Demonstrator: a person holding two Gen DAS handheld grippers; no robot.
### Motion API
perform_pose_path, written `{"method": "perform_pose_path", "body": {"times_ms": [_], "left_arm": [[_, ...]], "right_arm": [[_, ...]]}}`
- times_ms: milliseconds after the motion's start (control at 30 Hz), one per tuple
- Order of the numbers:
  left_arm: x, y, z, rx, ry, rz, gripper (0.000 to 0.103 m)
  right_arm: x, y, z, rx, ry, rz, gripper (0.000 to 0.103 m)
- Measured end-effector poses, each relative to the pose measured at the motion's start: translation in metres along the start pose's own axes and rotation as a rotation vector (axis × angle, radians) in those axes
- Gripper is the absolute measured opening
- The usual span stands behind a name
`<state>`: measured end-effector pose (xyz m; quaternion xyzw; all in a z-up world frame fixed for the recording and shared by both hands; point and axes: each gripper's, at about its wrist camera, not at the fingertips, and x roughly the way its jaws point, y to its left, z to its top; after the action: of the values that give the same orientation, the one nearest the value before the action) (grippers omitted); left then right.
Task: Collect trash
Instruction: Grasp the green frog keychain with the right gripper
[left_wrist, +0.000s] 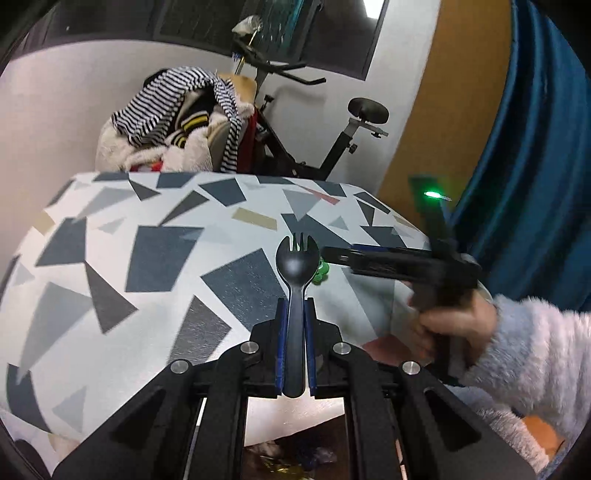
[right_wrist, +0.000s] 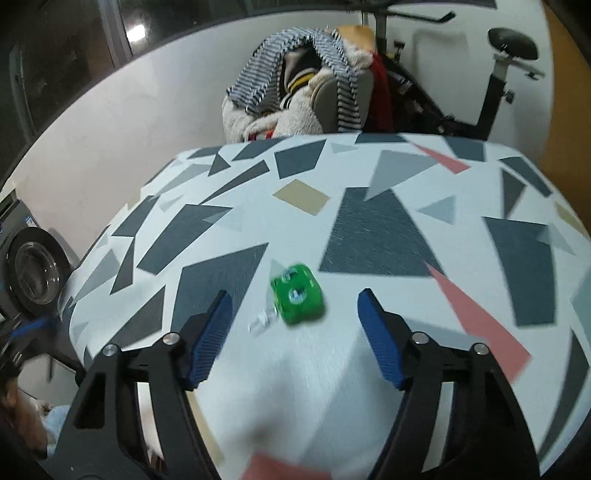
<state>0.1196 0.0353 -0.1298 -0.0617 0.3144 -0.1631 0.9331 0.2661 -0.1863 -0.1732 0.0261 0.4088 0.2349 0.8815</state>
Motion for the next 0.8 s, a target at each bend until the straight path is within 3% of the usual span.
{"method": "perform_pose_path", "body": {"times_ms": [200,267,333,533,800], "left_arm": [[-0.021,0.012,-0.002,-0.031,-0.027,0.02,0.009],[-0.025,0.017,-0.003,-0.042,-0.029,0.022,0.009],[-0.028,0.019,-0.005,-0.047,-0.03,0.025,0.009],[-0.033,0.021,-0.012,-0.064,-0.028,0.025,0.009],[-0.043,0.013,-0.025,-0.06,-0.017,0.021,0.009]], "right_arm": [[0.043,0.014,0.017,-0.022,0.103,-0.066,0.067],[0.051,0.016,0.017,-0.028,0.137,-0.079,0.059],[0.055,0.016,0.014,-0.04,0.165,-0.079,0.038],[0.03,0.021,0.003,-0.049,0.101,-0.006,0.035],[-0.037,0.038,-0.034,-0.069,-0.014,0.126,0.034]]}}
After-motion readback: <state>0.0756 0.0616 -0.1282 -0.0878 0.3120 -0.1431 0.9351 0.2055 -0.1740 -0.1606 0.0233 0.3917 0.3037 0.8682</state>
